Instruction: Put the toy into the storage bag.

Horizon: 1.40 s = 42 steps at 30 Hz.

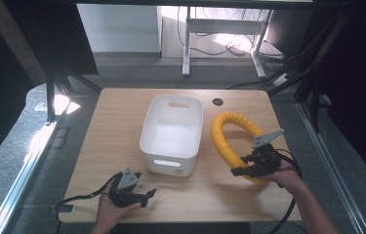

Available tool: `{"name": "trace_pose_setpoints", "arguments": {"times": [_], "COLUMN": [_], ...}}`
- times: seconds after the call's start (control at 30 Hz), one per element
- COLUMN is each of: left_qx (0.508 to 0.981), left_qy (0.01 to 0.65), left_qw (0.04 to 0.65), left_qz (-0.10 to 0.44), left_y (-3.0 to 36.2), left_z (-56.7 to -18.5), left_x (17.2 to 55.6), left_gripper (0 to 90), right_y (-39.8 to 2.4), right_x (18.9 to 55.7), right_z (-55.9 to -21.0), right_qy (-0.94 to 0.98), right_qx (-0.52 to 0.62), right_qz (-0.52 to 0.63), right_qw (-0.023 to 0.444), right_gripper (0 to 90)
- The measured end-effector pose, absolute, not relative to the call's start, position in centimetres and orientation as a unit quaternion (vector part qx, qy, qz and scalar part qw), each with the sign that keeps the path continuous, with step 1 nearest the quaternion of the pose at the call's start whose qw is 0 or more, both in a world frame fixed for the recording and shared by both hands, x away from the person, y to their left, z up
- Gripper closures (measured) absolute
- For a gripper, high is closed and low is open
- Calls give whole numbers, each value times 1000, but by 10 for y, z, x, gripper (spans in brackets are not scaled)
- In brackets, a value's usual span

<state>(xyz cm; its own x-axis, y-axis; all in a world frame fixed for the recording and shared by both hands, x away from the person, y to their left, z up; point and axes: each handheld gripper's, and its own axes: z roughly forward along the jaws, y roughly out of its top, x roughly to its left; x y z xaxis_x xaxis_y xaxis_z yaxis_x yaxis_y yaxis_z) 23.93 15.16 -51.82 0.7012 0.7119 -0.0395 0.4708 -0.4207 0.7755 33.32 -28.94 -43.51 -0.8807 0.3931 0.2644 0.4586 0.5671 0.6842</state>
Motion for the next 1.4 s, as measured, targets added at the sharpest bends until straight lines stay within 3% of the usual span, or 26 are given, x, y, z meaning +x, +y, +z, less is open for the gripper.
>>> {"name": "trace_pose_setpoints", "arguments": {"times": [0.57,1.4], "left_qx": [828,829], "left_qy": [357,356], "left_qw": [405,404], "left_qz": [150,151], "left_y": [152,152], "left_z": [-517,-518], "left_x": [239,239], "left_gripper": [193,193], "right_y": [-303,-297], "right_x": [329,327], "right_z": [-410,-389], "right_qy": [-837,-815], "right_qx": [-238,-223], "right_qz": [-493,-534], "right_qw": [14,-10], "right_gripper": [512,511]}}
